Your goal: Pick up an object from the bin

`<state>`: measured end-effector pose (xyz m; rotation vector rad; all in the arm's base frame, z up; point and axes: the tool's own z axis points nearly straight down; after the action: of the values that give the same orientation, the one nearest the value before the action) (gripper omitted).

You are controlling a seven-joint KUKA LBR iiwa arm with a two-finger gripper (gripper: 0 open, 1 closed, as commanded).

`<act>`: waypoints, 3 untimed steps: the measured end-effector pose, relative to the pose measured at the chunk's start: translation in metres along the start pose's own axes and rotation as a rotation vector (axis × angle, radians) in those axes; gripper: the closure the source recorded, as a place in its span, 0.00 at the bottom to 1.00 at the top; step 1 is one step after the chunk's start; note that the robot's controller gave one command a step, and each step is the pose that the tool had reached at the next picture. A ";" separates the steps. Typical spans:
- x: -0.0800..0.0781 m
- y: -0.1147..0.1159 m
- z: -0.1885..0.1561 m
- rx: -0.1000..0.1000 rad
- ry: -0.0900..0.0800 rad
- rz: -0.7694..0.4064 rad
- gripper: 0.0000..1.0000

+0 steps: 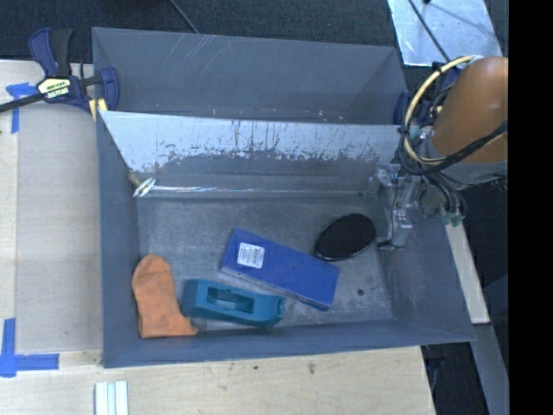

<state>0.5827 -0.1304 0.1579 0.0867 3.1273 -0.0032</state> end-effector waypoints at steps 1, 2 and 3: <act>0.014 0.001 0.047 -0.002 0.008 -0.143 0.00; 0.035 0.037 0.052 -0.001 0.011 -0.085 0.00; 0.038 0.049 0.053 -0.002 0.012 -0.027 0.00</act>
Offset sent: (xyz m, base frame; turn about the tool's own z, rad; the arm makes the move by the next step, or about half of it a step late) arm -0.0498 0.0871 -0.0530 0.0634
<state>0.5479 -0.0793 0.1046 0.0454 3.1400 -0.0004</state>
